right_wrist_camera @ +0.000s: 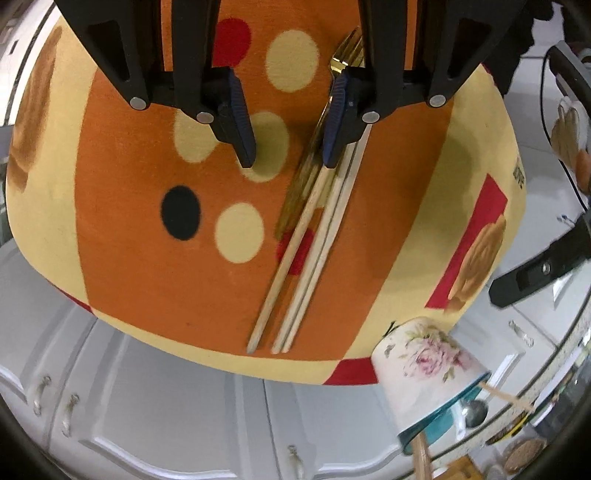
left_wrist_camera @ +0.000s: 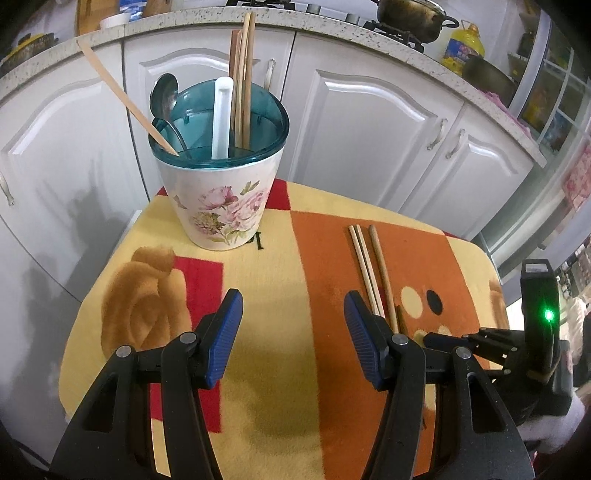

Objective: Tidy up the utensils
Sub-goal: 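Move both tools back down over the remaining chopsticks and fork, then grasp the gold fork with the right tool while the left grasps a chopstick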

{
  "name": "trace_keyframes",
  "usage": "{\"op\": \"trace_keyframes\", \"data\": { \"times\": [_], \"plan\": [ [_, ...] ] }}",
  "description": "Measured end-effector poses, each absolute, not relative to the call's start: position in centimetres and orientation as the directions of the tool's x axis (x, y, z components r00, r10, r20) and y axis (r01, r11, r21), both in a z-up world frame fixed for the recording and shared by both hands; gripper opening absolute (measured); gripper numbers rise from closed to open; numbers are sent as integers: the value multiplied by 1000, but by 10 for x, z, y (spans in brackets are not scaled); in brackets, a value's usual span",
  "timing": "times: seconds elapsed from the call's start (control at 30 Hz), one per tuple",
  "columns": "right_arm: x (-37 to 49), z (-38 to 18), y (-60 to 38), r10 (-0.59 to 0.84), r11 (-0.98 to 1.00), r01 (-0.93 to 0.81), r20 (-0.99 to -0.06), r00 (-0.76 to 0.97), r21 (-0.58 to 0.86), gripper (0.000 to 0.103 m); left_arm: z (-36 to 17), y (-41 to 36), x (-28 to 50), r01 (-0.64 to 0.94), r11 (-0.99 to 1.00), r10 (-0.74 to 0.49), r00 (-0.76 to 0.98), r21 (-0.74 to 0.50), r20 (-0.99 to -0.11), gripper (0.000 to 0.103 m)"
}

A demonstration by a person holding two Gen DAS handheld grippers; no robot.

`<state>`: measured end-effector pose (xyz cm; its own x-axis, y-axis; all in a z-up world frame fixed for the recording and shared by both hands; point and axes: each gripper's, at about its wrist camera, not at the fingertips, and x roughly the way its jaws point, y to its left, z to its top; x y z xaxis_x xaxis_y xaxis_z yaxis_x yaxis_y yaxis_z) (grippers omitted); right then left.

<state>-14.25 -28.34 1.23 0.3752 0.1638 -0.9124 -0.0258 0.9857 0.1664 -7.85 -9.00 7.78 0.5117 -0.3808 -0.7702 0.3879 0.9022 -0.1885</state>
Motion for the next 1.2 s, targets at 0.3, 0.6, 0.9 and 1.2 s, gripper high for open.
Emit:
{"op": "trace_keyframes", "data": {
  "times": [0.3,0.6,0.9,1.2],
  "plan": [
    [-153,12,-296,130,991,-28,-918,375,129,17,71,-94,-77,407,891,-397,482,-202,-781,57],
    [-161,12,-335,142,978,90,-912,384,190,16,49,-137,-64,469,845,-452,365,-258,-814,57],
    [-160,12,-338,191,967,84,-903,386,240,24,24,-181,-48,535,824,-399,316,-186,-861,55],
    [-158,11,-345,232,954,89,-890,393,287,29,12,-186,-39,544,831,-337,324,-117,-884,53]
  ]
}}
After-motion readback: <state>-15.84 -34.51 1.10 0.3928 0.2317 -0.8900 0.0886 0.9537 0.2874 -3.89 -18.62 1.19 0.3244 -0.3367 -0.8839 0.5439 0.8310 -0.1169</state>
